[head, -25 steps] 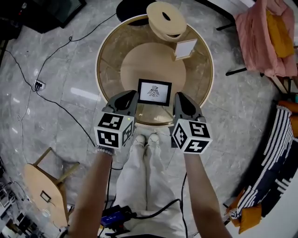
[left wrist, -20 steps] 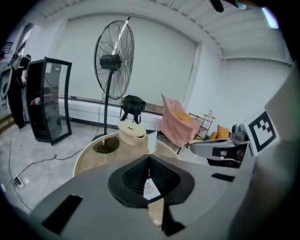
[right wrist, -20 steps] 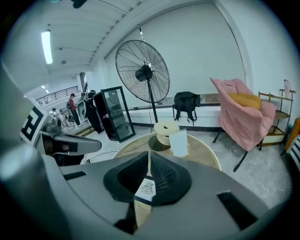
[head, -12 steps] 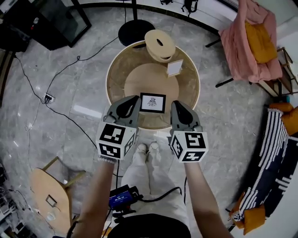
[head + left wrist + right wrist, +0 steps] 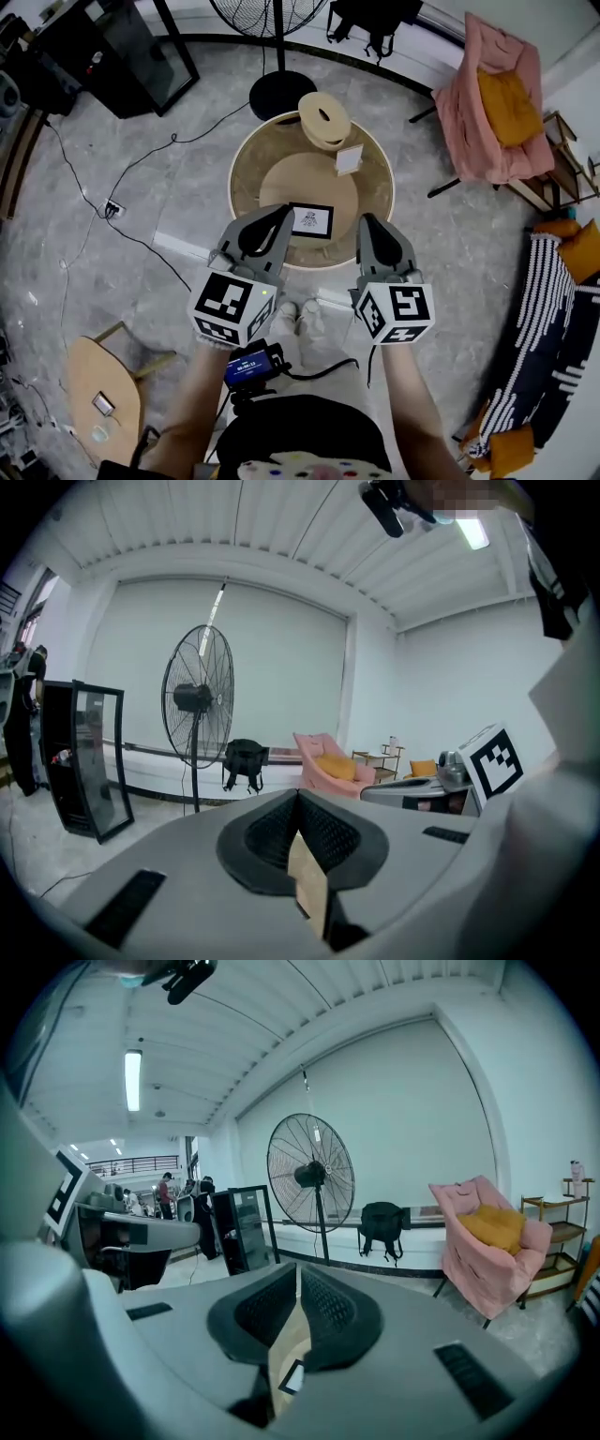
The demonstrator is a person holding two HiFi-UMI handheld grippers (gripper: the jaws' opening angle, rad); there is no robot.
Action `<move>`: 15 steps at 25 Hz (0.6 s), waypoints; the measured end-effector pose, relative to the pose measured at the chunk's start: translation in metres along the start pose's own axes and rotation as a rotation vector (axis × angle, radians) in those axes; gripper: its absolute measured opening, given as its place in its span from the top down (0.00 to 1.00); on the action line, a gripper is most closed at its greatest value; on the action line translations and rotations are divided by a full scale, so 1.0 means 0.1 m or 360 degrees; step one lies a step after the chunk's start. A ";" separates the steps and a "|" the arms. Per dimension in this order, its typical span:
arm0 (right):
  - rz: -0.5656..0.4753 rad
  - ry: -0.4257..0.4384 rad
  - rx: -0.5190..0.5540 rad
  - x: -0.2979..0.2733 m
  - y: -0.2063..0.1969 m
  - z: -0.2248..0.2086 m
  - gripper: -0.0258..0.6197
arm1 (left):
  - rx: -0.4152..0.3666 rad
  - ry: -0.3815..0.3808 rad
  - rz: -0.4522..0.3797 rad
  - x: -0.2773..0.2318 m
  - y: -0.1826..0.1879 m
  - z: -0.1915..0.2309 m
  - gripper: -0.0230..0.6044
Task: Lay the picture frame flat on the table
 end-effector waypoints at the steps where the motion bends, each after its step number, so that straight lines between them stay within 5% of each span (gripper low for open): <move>1: -0.0023 0.0001 0.0005 0.07 0.05 0.01 0.89 | -0.0007 0.0002 -0.0018 0.06 0.06 -0.02 0.94; 15: -0.0223 0.0073 0.0193 0.88 0.50 0.27 0.89 | -0.0098 0.0024 -0.0231 0.88 0.39 -0.20 0.94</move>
Point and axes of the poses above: the fingertips, and each gripper's own axes: x backward along the fingers, z to its left, y out of its top, the point moved 6 cm from there along x, backward along the fingers, and after that the axes turned 14 degrees about z, right-handed, at the moved point
